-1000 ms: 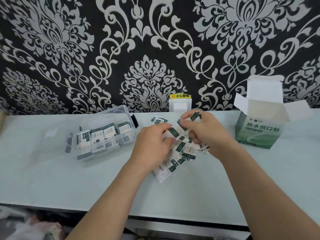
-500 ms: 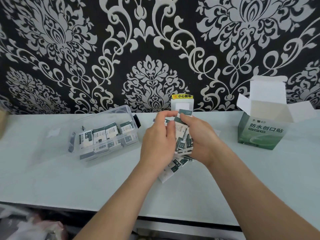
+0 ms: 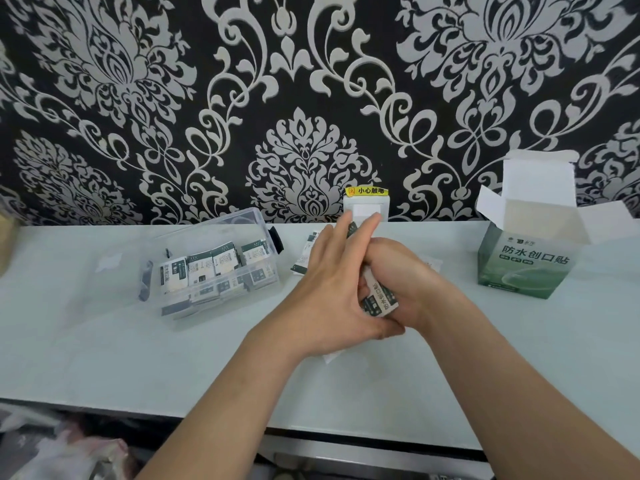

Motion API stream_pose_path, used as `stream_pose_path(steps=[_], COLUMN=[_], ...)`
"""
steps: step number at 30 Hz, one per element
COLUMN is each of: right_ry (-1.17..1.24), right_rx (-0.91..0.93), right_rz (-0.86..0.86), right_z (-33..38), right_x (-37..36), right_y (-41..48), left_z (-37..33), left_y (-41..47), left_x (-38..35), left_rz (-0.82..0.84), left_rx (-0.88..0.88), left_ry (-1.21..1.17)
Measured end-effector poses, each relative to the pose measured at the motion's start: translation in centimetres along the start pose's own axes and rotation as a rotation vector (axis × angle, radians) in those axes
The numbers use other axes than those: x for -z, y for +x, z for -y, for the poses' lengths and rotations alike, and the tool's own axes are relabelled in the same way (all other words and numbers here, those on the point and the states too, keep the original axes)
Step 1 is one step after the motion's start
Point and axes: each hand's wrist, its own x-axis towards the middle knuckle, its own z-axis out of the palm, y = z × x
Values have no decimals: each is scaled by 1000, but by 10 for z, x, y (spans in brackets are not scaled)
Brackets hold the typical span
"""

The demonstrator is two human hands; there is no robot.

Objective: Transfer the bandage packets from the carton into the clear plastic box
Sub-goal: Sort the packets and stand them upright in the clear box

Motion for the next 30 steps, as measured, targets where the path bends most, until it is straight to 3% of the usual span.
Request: stream_pose_path(steps=[5, 9, 14, 20, 24, 26, 30], right_ry=[-155, -142, -259, -48, -3, -14, -154], right_rx=[71, 80, 58, -32, -141, -139, -21], right_rz=[66, 127, 182, 400, 589, 577, 318], right_z=[0, 2, 5, 12, 11, 10, 8], right_x=[0, 5, 9, 23, 22, 20, 15], right_y=[-4, -5, -9, -13, -10, -10, -7], left_z=[7, 11, 4, 4, 9, 11, 20], left_y=[0, 1, -1, -5, -6, -7, -5], left_x=[2, 1, 5, 27, 36, 37, 36], left_rz=[-114, -209, -146, -172, -167, -186, -331], left_rx=[-34, -47, -28, -7, 12, 43, 118], left_ry=[-41, -20, -77, -441, -503, -503, -363])
